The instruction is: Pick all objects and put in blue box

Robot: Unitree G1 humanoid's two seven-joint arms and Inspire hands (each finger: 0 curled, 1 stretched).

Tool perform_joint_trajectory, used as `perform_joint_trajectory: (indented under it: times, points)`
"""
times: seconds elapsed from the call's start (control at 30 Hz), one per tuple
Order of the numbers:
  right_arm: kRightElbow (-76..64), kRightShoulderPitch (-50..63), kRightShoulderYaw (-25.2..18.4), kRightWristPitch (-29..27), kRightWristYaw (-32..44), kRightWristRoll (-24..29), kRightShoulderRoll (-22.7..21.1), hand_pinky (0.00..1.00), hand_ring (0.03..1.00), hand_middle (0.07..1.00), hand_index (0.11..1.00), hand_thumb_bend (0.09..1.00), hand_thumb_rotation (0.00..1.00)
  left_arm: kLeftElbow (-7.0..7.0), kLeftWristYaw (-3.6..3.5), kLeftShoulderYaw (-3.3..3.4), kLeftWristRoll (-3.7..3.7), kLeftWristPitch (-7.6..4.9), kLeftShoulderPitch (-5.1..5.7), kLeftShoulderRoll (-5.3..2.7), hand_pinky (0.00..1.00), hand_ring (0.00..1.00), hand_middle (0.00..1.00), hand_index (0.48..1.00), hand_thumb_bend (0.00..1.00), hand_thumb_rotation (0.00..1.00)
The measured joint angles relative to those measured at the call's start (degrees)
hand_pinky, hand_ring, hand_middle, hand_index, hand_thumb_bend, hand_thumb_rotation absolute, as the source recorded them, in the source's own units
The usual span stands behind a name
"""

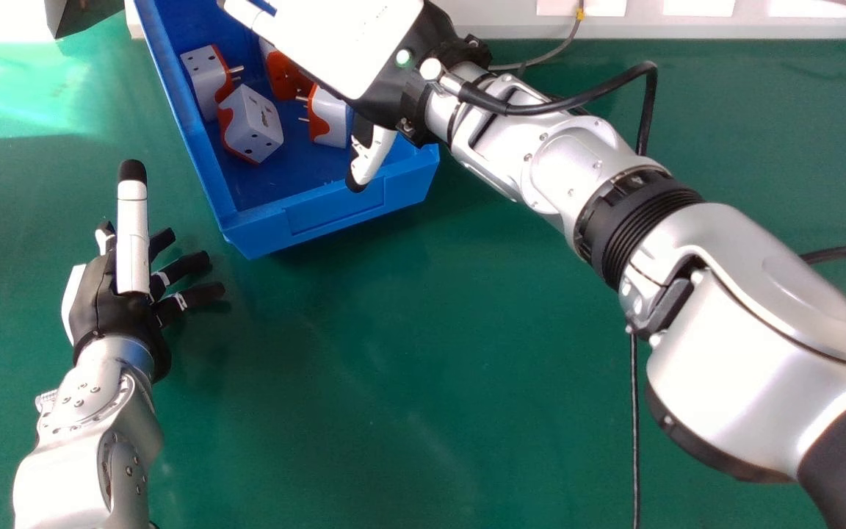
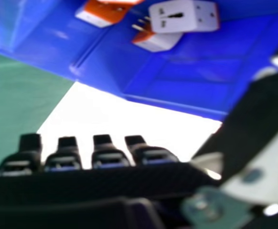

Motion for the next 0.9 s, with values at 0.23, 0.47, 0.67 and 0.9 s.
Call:
perform_joint_trajectory:
  times: [0.23,0.47,0.67,0.9]
  points:
    - [-2.5,2.0,-4.4,-4.2,-3.4,4.6,-2.3,0.95,1.0,1.0,1.0,1.0,0.64,-0.14,0.07,-0.12,0.05,-0.05,0.06,-0.37,0.66,0.76,0.9,1.0,0.84,0.94]
    - [-18.1,20.9,-21.3,-20.7,-6.7,23.8,-10.5,0.93,0.993,0.999,0.99,0.999,0.64,-1.06,-0.06,-0.6,0.09,0.09,0.52,-0.56,0.66,0.76,0.9,1.0,0.83,0.94]
    - [-30.1,43.2,-33.3,-30.8,0.7,40.8,-16.2,0.85,0.969,0.995,0.994,0.903,0.74,-1.05,-0.34,-0.51,0.09,0.68,0.94,0.61,0.66,0.76,0.9,1.0,0.81,0.94]
    - [-34.1,58.1,-42.0,-24.3,15.5,57.7,-11.4,0.77,0.943,0.987,0.999,0.824,0.92,-0.21,-1.2,0.77,-0.08,0.82,1.18,1.96,0.65,0.76,0.9,1.0,0.82,0.94]
